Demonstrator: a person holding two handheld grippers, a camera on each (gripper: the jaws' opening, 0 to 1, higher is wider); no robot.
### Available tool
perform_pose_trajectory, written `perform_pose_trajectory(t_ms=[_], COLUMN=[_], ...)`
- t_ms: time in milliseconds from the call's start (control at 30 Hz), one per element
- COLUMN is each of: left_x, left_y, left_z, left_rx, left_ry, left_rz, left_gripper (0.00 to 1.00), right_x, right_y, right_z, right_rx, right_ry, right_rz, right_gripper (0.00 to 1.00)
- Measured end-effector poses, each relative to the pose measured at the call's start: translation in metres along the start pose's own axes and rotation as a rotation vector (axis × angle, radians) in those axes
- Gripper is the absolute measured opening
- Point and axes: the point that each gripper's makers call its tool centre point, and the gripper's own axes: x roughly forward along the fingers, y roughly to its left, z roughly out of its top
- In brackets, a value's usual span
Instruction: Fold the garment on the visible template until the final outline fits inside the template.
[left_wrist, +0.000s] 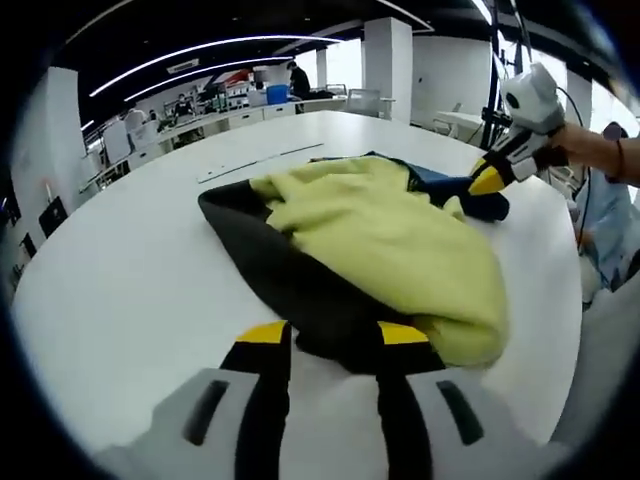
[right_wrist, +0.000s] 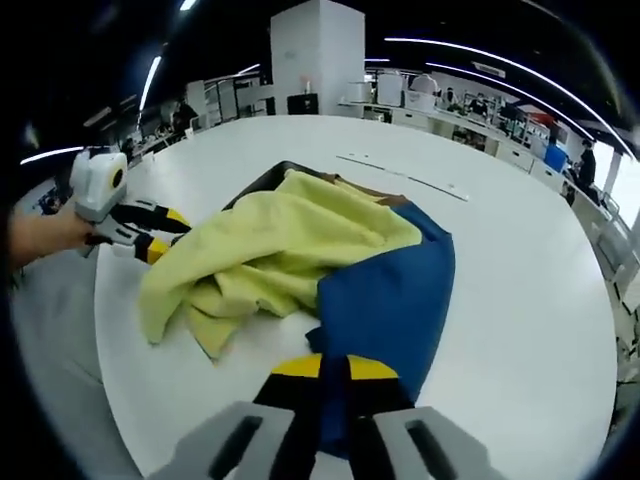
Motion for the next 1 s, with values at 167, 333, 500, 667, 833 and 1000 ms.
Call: perform_pose_trajectory(t_ms=[167,333,500,667,833,1000], left_x=[0.002,0.001,-0.007,-0.018,-0.029,-0.041], left_y=[-0.002,-0.001,0.007,0.017,0.030,0.052], left_z=[-0.005,-0.005,0.000,0.013,0.018,0.017], left_rx=[-0.008,-0.047,-0.069,-0.065,-0.074,-0.101], left_ry=[0.017,0.005,-0.006,-0.030,-0.031,-0.029], left_rz=[-0.007,-0.028,-0.005,0.018,0.054,0.127], left_gripper=[0.09,0.04,0.00,0.00,0.00,0.00], right_x=[-0.001,-0.004,-0.013,-0.026,-0.036,-0.045], right_y=[-0.002,-0.009,-0.021,-0.040,-0.057,-0.079], right_z=[0.000,0.002,0.013,0.025,0.032,0.031], right_rx=[-0.007,-0.040,-0.067,-0.052,-0.018,0.039], right_ry=[-0.001,0.003,-0.024,-0.060,-0.095,-0.112], right_rz=[-0.009,-0.049,-0.101,-0.160,-0.204,-0.257], right_gripper=[0.00,0.00,0.00,0.00,0.00,0.00])
